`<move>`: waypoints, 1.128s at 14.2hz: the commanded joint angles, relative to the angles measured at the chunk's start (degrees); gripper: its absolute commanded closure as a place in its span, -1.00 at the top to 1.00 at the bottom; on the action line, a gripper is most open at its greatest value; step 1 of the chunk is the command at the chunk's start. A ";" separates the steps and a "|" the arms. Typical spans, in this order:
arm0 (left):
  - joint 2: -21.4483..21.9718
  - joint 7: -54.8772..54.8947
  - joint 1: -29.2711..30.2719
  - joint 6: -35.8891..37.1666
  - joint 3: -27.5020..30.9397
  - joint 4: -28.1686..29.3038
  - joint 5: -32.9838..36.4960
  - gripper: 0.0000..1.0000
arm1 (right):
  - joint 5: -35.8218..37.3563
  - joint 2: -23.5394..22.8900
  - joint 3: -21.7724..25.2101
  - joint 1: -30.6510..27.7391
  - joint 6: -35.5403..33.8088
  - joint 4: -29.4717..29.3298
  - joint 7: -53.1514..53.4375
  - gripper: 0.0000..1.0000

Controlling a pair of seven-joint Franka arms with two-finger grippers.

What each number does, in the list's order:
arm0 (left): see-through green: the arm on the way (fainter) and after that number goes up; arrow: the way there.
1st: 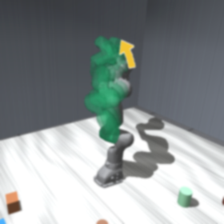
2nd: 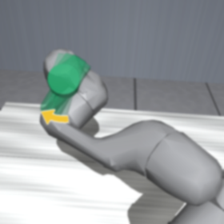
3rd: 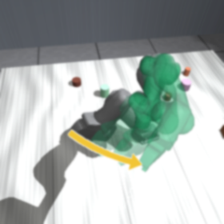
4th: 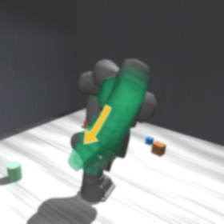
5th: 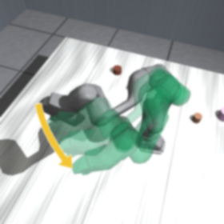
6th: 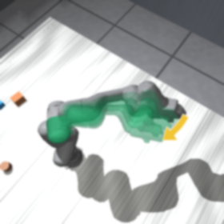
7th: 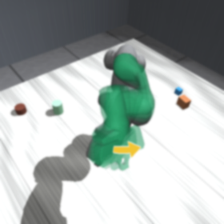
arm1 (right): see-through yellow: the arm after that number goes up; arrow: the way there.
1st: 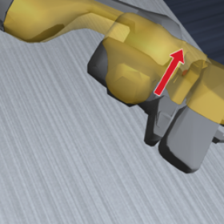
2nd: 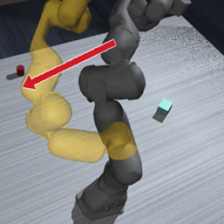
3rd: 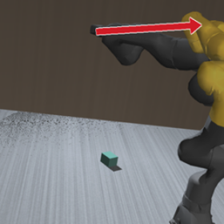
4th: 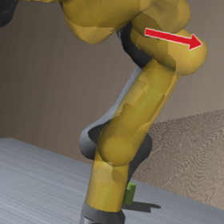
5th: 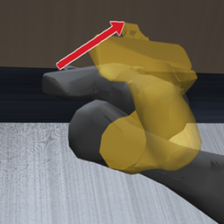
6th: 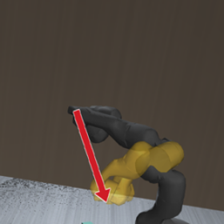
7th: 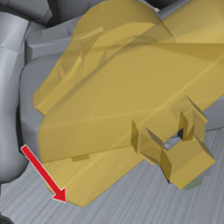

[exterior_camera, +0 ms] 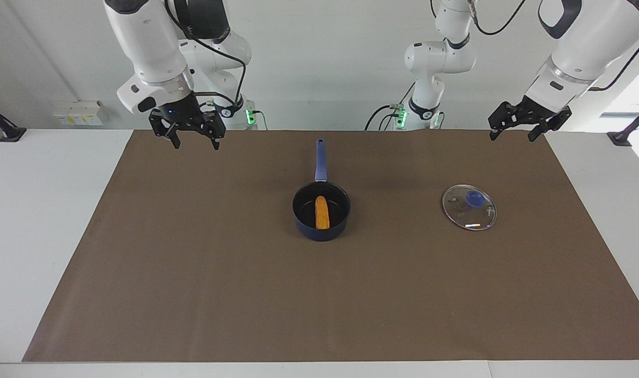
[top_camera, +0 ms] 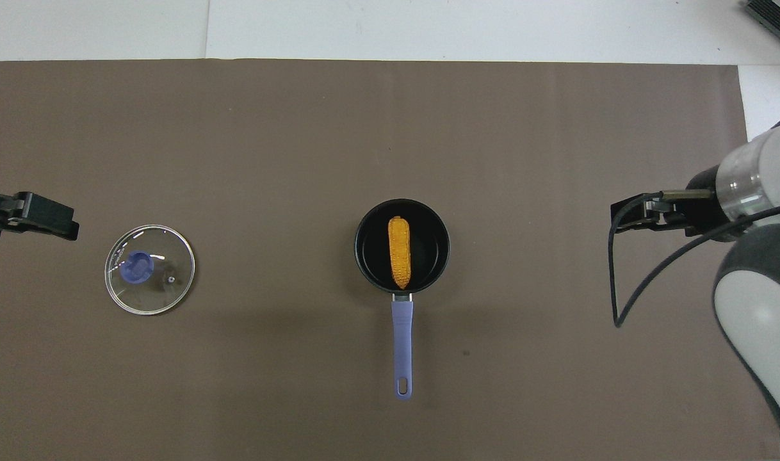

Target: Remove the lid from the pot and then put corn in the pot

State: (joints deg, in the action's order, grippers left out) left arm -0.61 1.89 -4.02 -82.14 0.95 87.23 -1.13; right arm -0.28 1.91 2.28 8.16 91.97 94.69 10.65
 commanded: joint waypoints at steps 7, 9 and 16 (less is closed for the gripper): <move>-0.45 0.48 0.77 1.46 0.10 -1.10 0.52 1.00 | -0.95 3.27 -0.53 -6.05 -4.78 -3.54 -5.28 1.00; -0.36 0.48 0.86 1.46 0.10 -1.10 0.52 1.00 | -1.03 3.36 -0.61 -6.13 -5.05 -3.54 -6.07 1.00; -0.45 0.48 0.86 1.46 0.10 -1.10 0.52 1.00 | 0.28 2.40 -0.17 -8.77 -6.62 -6.60 -14.61 1.00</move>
State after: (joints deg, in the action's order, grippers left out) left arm -0.62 1.90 -3.41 -82.09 1.10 87.23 -1.13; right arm -0.32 4.76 2.43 0.83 87.73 90.74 -1.99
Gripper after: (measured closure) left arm 0.000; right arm 0.000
